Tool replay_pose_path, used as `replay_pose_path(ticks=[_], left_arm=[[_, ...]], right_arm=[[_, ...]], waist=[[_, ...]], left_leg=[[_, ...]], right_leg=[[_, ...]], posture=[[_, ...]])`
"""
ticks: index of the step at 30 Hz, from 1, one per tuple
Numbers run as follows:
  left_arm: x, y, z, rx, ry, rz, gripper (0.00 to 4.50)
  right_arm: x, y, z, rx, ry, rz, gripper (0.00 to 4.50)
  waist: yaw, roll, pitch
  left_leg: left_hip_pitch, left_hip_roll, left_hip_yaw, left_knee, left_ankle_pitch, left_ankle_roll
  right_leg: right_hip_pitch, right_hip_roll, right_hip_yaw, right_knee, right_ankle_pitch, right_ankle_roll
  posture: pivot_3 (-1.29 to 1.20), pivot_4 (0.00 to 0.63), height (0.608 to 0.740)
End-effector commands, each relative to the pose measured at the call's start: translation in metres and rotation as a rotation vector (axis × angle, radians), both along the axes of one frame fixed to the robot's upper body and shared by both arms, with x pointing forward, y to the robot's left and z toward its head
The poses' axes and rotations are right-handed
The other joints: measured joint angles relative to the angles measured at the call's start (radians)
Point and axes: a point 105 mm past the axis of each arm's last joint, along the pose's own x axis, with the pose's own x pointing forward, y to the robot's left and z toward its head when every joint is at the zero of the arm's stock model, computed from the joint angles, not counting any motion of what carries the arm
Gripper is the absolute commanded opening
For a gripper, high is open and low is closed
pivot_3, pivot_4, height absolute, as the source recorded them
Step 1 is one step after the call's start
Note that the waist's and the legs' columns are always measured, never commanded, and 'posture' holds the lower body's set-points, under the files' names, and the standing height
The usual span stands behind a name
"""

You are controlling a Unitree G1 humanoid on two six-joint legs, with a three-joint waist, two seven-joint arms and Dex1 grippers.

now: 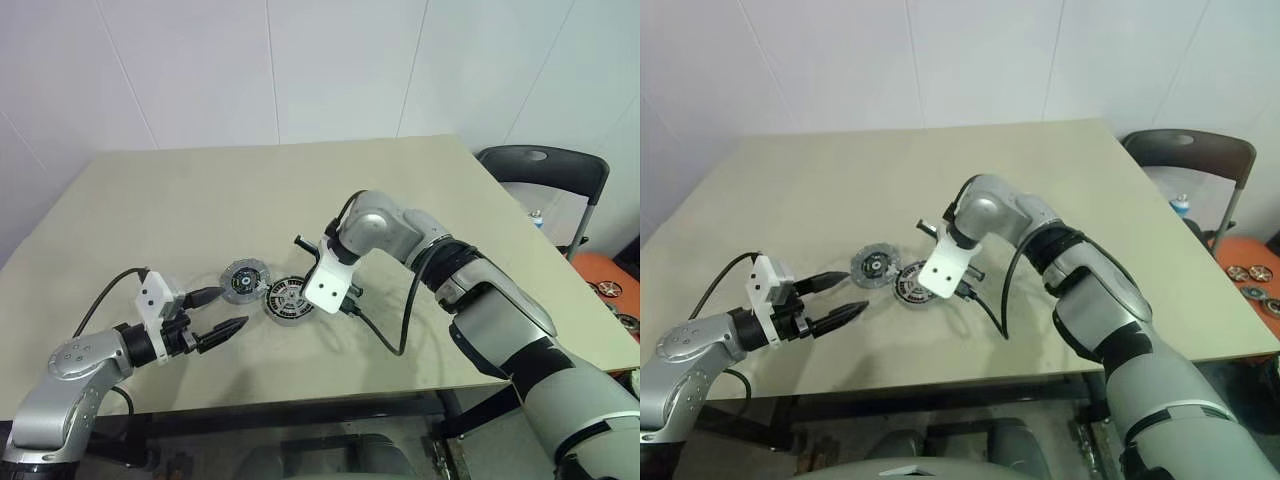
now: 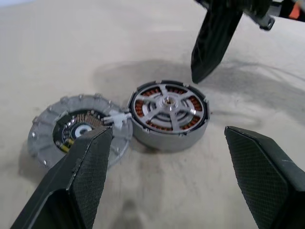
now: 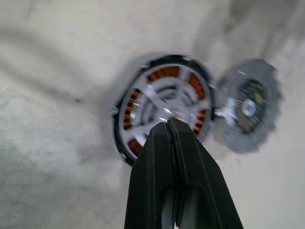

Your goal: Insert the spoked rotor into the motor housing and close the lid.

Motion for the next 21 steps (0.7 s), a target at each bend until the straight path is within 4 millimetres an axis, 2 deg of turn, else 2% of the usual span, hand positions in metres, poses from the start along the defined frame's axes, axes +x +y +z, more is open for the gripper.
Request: replay_pose_path(ticks=[1,6,11,21], left_arm=[[-0.002,-0.001,0.015,0.005,-0.071,0.0,4.02],[-0.003,0.003,0.014,0.012,-0.067,0.012,4.02],[0.0,0.003,0.016,0.013,-0.076,0.014,4.02],[0.002,0.0,0.016,0.007,-0.079,0.011,4.02]], right_arm=[[0.004,-0.001,0.011,0.0,-0.041,0.035,0.58],[0.012,-0.004,0.011,-0.028,-0.074,0.01,2.18],[0.012,-0.004,0.009,-0.037,-0.071,0.011,2.18],[0.01,-0.006,-0.011,-0.073,-0.075,0.029,2.18]], waist=[[-0.001,0.0,0.0],[-0.004,0.001,0.0],[-0.004,0.001,0.0],[-0.003,0.001,0.0]], left_leg=[[0.0,0.0,0.0,0.0,0.0,0.0],[0.001,0.002,0.0,0.0,0.0,0.0],[0.002,0.002,0.0,0.0,0.0,0.0],[0.001,0.001,0.0,0.0,0.0,0.0]], right_leg=[[0.0,0.0,0.0,0.0,0.0,0.0],[0.0,0.001,0.0,0.002,0.0,0.0],[0.0,0.002,0.0,0.003,0.0,0.0],[0.0,0.002,0.0,0.002,0.0,0.0]], posture=[[0.0,0.0,0.74],[0.0,0.0,0.74],[0.0,0.0,0.74],[0.0,0.0,0.74]])
